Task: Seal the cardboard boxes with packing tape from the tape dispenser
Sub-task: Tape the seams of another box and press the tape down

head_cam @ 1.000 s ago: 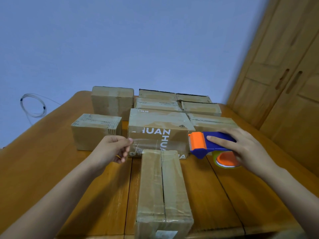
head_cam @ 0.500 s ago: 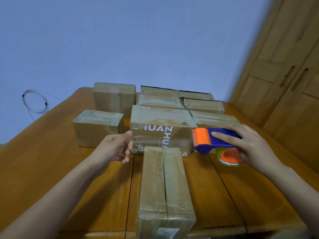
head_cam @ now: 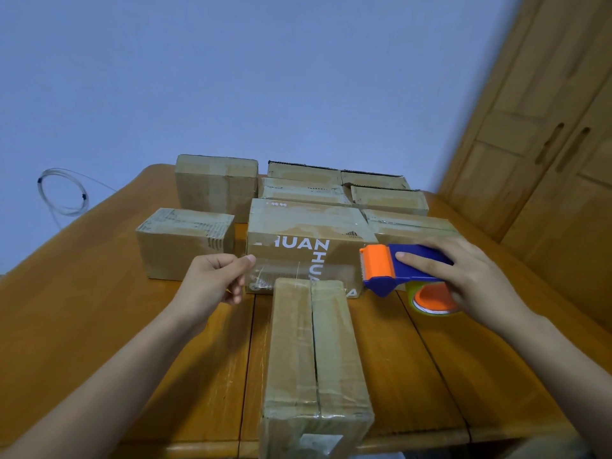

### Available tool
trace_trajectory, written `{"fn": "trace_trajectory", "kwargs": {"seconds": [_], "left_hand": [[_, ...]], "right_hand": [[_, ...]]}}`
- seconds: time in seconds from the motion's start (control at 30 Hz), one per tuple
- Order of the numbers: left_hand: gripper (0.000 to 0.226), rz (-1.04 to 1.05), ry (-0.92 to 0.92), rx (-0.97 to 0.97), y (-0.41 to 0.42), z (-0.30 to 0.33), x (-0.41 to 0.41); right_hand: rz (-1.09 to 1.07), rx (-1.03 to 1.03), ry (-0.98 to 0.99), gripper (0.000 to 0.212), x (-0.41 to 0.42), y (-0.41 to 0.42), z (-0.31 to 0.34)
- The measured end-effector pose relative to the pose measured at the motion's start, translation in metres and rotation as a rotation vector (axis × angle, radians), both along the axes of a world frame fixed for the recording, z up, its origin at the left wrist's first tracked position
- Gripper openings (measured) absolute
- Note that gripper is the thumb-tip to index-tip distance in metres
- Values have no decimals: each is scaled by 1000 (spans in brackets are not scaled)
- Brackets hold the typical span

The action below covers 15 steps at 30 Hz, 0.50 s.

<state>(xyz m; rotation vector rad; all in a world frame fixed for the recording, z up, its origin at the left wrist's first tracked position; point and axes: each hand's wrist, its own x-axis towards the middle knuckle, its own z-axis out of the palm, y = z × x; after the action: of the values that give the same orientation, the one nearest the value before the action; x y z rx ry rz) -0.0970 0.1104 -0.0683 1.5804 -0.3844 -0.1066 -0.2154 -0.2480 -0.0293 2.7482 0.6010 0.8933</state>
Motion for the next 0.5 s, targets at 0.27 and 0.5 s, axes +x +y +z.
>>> {"fn": "trace_trajectory", "kwargs": {"seconds": [0.27, 0.5], "left_hand": [[45, 32, -22, -13, -3, -3, 2], [44, 41, 14, 2, -5, -11, 3]], "right_hand": [[-3, 9, 1, 85, 1, 2, -1], [-18, 41, 4, 89, 6, -1, -15]]}}
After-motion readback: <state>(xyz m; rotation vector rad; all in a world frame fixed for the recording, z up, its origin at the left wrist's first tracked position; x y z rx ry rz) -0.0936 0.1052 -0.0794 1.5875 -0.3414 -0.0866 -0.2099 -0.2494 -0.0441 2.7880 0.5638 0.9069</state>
